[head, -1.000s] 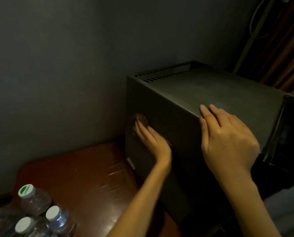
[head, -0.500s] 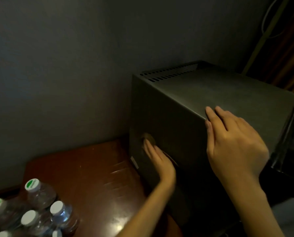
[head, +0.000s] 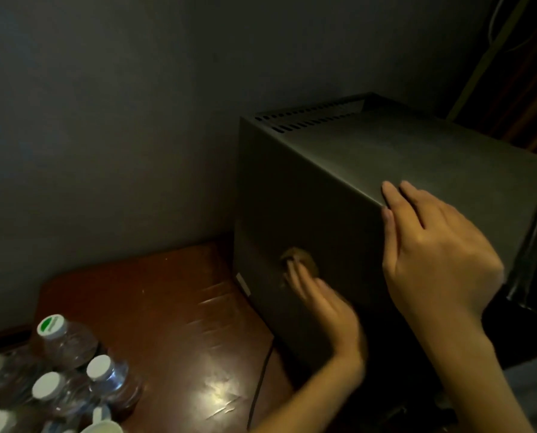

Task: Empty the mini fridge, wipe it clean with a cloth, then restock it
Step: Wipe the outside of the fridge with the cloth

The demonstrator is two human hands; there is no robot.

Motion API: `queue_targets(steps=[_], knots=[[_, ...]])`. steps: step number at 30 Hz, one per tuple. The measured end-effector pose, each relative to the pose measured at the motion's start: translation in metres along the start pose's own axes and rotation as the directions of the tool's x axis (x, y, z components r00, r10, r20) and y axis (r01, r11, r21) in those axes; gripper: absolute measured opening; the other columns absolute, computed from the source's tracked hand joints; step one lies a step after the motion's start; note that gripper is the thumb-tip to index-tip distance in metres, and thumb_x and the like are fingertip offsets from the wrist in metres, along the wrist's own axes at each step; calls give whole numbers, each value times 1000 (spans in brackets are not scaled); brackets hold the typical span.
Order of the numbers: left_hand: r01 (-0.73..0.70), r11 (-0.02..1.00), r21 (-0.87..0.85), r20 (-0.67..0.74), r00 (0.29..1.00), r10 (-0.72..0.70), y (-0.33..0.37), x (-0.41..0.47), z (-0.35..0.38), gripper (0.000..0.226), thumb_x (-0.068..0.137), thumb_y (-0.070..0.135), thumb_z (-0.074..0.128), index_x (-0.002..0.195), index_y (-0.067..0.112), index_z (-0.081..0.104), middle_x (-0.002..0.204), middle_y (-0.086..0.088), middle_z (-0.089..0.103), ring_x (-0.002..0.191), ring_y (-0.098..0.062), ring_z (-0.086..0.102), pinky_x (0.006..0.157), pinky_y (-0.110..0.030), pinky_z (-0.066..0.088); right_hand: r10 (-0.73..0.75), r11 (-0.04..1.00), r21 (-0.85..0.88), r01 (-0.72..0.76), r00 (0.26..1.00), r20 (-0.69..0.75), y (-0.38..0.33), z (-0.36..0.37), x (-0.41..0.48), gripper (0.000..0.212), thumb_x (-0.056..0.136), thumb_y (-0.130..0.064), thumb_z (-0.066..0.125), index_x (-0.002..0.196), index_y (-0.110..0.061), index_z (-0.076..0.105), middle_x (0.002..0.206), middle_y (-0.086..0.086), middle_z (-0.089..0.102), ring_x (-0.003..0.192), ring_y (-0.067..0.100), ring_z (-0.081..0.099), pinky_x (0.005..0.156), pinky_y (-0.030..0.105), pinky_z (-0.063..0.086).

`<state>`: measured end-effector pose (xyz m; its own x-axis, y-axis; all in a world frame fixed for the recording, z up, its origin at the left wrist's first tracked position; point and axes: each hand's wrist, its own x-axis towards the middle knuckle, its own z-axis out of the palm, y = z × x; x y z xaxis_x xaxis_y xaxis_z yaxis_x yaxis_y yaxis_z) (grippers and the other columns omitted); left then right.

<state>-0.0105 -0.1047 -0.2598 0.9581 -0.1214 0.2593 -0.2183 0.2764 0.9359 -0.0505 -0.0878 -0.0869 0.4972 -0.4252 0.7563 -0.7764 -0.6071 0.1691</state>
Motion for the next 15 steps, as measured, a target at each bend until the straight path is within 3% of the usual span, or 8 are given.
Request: queue_targets(steps=[2, 6, 7, 9, 11, 12, 13, 15], knots=[[-160, 985, -60, 94, 982, 165, 30, 0, 11, 45, 103, 43, 21, 146, 55, 13, 157, 24, 13, 147, -14, 17, 119, -34, 18, -9, 1000, 8, 9, 1000, -1, 1, 0, 1, 39, 106, -28, 34, 132, -8, 56, 127, 16, 62, 112, 32, 62, 89, 44, 49], [-387, 918, -83, 54, 918, 392, 58, 43, 21, 45, 105, 33, 22, 150, 31, 23, 158, 7, 22, 148, -28, 17, 121, -38, 15, -13, 1000, -11, 13, 1000, -6, 0, -1, 0, 40, 106, -28, 34, 132, -9, 57, 127, 15, 62, 112, 32, 62, 88, 43, 49], [-347, 935, -75, 15, 937, 349, 47, 49, 21, 43, 105, 33, 23, 147, 29, 25, 157, 10, 23, 147, -25, 19, 120, -36, 16, -9, 1000, -17, 9, 1000, -6, 0, -1, 0, 40, 106, -29, 34, 132, -9, 57, 127, 15, 62, 112, 31, 62, 87, 42, 49], [-31, 990, -138, -81, 996, 20, 14, 54, 15, 39, 105, 31, 28, 143, 30, 29, 153, 11, 27, 144, -15, 25, 120, -32, 18, -8, 1000, -8, 8, 1000, 9, 0, -3, 0, 40, 106, -29, 34, 133, -10, 56, 128, 14, 62, 114, 30, 61, 88, 41, 49], [385, 889, -250, -125, 897, -424, -17, 41, 7, 41, 104, 14, 32, 145, 17, 33, 153, -4, 30, 141, -20, 30, 117, -25, 20, -10, 1000, 0, 10, 1000, 22, 0, -3, 1, 39, 106, -29, 34, 134, -10, 55, 129, 13, 61, 114, 29, 61, 89, 41, 49], [486, 835, -260, -123, 841, -527, -25, 30, 3, 42, 104, 9, 33, 145, 13, 33, 153, -9, 30, 141, -24, 31, 113, -16, 19, -10, 1000, -4, 10, 1000, 20, 0, -3, 1, 39, 106, -29, 34, 134, -11, 55, 129, 13, 62, 114, 29, 61, 89, 40, 49], [482, 847, -224, -136, 845, -517, -25, 14, -2, 43, 104, 10, 33, 146, 17, 32, 153, -8, 30, 141, -25, 31, 108, -9, 19, -10, 1000, -12, 10, 1000, 16, 0, -3, 1, 39, 106, -30, 34, 134, -11, 55, 129, 12, 62, 114, 28, 61, 88, 40, 49], [225, 973, -54, -113, 967, -230, -14, -21, -5, 49, 104, 21, 33, 147, 43, 23, 155, 11, 24, 143, -16, 27, 113, -15, 19, -11, 1000, -19, 11, 1000, 7, 0, -3, 1, 39, 106, -30, 34, 133, -12, 56, 128, 12, 62, 113, 28, 62, 87, 39, 49]])
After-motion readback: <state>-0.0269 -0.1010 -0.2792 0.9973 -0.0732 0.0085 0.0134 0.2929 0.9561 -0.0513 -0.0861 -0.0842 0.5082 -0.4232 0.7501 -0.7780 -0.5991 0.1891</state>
